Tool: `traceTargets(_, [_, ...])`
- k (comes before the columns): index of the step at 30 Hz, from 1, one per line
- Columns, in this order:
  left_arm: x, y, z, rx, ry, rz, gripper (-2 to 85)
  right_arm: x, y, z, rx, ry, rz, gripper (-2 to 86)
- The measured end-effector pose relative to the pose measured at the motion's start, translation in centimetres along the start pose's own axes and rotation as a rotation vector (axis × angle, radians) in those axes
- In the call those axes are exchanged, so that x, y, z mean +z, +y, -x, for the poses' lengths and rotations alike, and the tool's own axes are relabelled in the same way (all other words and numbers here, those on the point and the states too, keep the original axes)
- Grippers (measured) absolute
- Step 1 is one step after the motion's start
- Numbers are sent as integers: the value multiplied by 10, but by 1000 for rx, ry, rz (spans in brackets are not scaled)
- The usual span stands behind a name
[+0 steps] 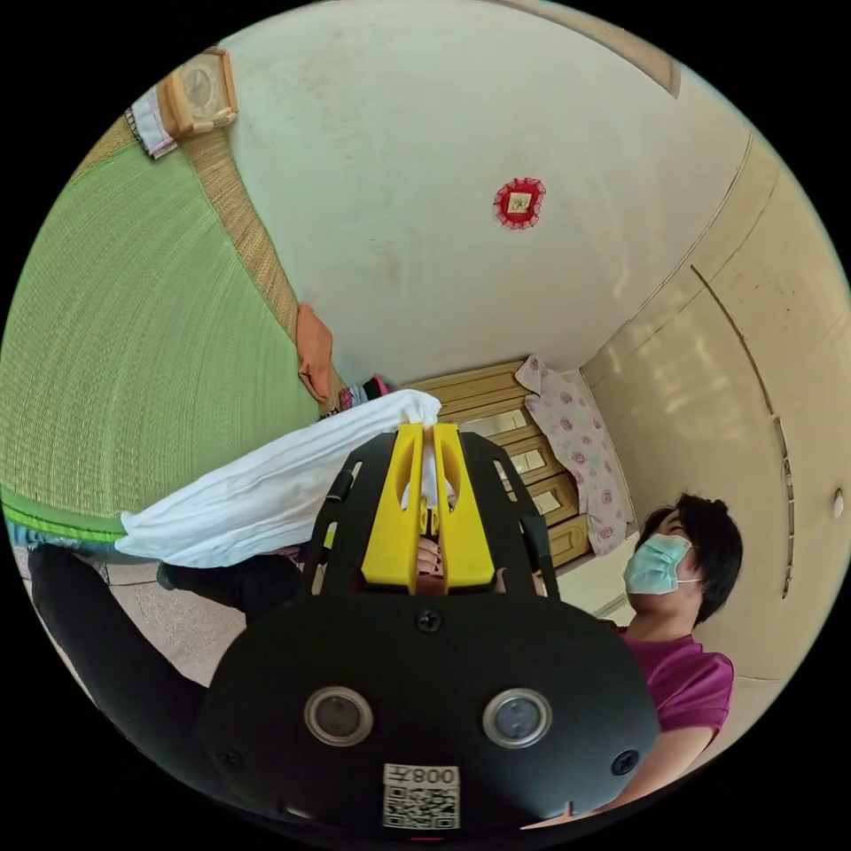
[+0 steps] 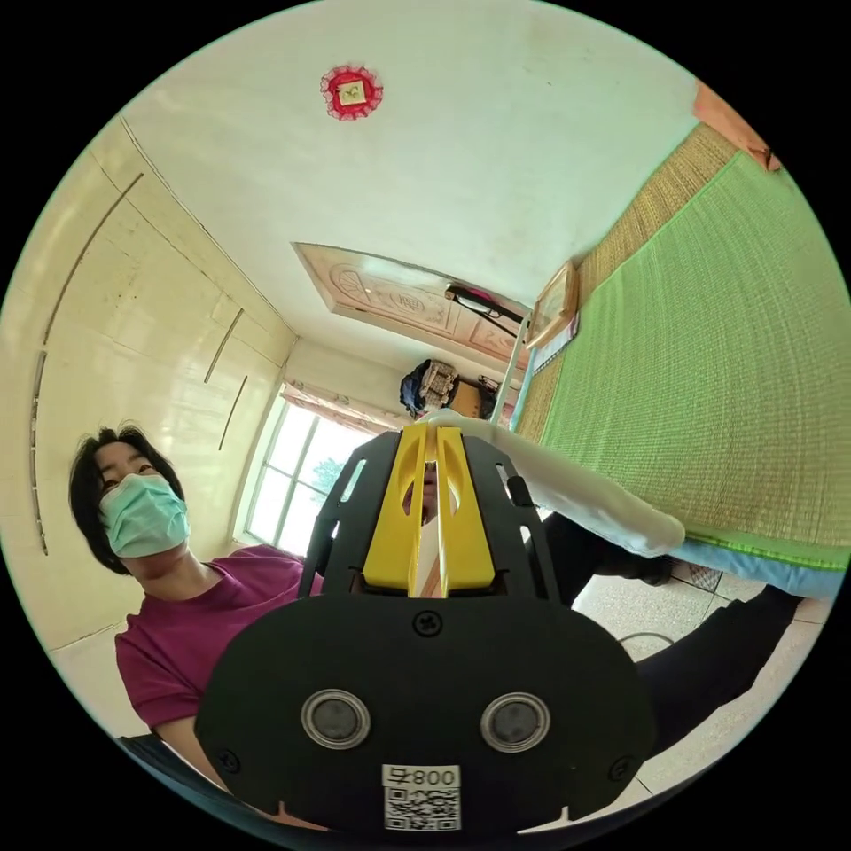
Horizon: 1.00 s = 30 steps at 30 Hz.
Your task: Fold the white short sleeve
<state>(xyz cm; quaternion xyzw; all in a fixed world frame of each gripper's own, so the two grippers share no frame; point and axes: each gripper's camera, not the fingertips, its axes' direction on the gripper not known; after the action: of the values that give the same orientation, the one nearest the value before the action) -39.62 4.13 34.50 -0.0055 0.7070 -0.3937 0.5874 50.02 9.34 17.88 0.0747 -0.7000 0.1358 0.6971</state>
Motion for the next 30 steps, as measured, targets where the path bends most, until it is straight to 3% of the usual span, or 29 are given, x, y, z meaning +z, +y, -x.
traceTargets(6, [138,-105,38,-17,2,42,18,-58,-106,-5,-2,71,-112,15])
traceTargets(13, [347,-290,69,126,103,70,17,-134,-350,-5,-113,208,-189,14])
traceTargets(20, [521,-389,77,283,61,141,17,-223,-528,32,-176,401,-268,16])
traceTargets(23, [587,-401,118,255,-34,208,17,-257,-557,-5,-29,517,-242,16])
traceTargets(28, [677,-381,239,-31,-207,404,16,-298,-555,-105,304,642,-204,15])
traceTargets(30, [693,-371,263,-88,-200,426,16,-302,-551,-130,394,691,-153,15])
